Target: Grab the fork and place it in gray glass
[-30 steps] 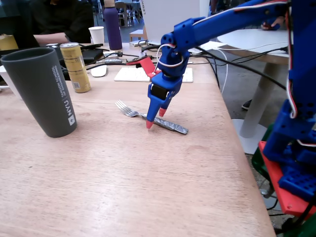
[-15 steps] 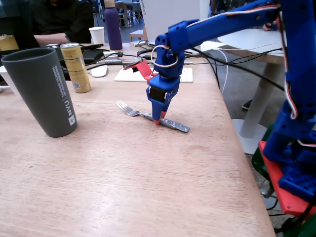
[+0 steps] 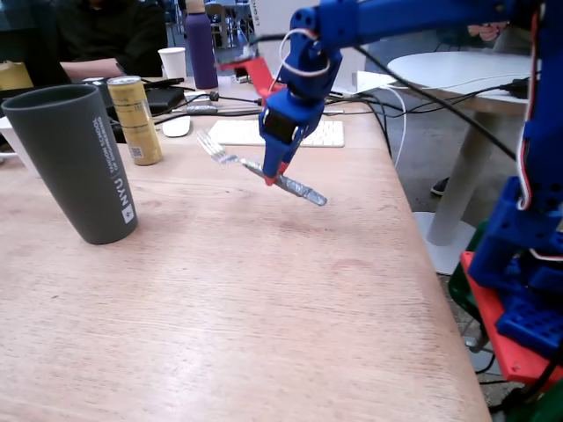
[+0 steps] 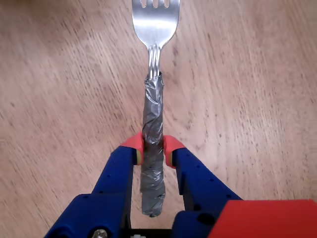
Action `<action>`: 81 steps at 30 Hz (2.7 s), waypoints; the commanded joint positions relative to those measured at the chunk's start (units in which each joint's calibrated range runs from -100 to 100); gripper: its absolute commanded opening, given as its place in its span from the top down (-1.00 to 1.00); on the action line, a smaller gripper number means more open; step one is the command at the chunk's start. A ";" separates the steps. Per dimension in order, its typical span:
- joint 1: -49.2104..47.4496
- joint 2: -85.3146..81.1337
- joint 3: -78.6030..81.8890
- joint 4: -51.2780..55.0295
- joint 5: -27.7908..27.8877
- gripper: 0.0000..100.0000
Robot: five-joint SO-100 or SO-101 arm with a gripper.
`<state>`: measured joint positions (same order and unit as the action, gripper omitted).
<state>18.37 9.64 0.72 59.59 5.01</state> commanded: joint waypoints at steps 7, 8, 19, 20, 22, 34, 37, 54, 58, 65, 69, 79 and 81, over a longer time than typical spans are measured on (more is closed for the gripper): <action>-6.69 -16.67 -0.86 0.27 0.15 1.00; -7.87 -17.96 -0.86 0.27 0.15 1.00; -24.96 -23.96 -1.90 -1.05 0.10 1.00; -24.96 -23.96 -2.00 -1.05 0.10 1.00; -24.96 -24.65 -2.00 -2.61 0.10 1.00; -37.49 -23.88 -2.09 -19.68 -0.54 1.00; -40.02 -22.25 -2.18 -23.95 -0.54 1.00; -38.16 -2.87 -27.01 -28.31 -0.54 1.00; -37.15 -1.49 -27.01 -34.63 0.00 1.00; -24.46 3.57 -27.01 -46.94 0.05 1.00; -21.24 5.62 -29.18 -51.62 -0.54 1.00; -23.27 16.17 -44.37 -51.62 -0.59 1.00; -23.27 17.72 -45.88 -51.70 -0.59 1.00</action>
<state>-4.56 27.71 -40.49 8.99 4.42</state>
